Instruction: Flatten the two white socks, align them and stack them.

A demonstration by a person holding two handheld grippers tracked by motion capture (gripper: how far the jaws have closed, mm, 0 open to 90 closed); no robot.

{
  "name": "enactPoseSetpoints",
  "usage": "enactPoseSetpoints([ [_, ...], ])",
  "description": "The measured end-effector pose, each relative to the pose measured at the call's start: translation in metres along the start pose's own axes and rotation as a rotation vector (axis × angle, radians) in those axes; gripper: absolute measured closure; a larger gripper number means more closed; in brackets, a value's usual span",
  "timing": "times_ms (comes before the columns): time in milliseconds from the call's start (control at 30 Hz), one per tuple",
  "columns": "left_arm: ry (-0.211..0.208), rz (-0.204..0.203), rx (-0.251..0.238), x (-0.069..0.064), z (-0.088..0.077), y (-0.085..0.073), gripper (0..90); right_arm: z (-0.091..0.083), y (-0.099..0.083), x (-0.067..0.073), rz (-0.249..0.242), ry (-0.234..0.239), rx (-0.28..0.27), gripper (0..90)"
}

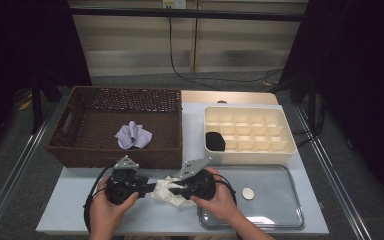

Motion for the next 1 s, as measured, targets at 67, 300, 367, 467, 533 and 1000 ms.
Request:
enactPoseSetpoints([
  [67, 0.003, 0.034, 0.007, -0.002, 0.009, 0.004, 58.5, -0.003, -0.001, 0.0, 0.004, 0.0, -0.008, 68.4],
  [300, -0.008, 0.095, 0.032, -0.006, 0.022, 0.018, 58.9, -0.027, -0.009, -0.003, 0.05, -0.015, -0.047, 73.0],
  [367, -0.031, 0.118, 0.06, -0.008, 0.027, 0.019, 68.1, -0.028, -0.014, -0.003, 0.059, -0.023, -0.017, 80.7],
  [467, -0.03, 0.151, 0.1, -0.01, 0.03, 0.022, 79.8, -0.031, -0.019, -0.004, 0.065, -0.031, -0.007, 83.9],
  [533, -0.028, 0.15, 0.103, -0.009, 0.029, 0.024, 82.3, -0.037, -0.022, -0.006, 0.07, -0.043, -0.027, 84.6],
  [1000, 0.012, 0.103, 0.05, -0.001, 0.006, 0.017, 83.1, -0.054, -0.031, -0.024, 0.109, -0.051, -0.099, 84.8],
])
Point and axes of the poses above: each handheld gripper's, and its own axes: z roughly forward along the jaws, y roughly out of its top, x roughly to its left, the point moved 1 cm from there along z, roughly forward along the jaws, and after that the axes turned 15 degrees about z, right-handed, at the moved point
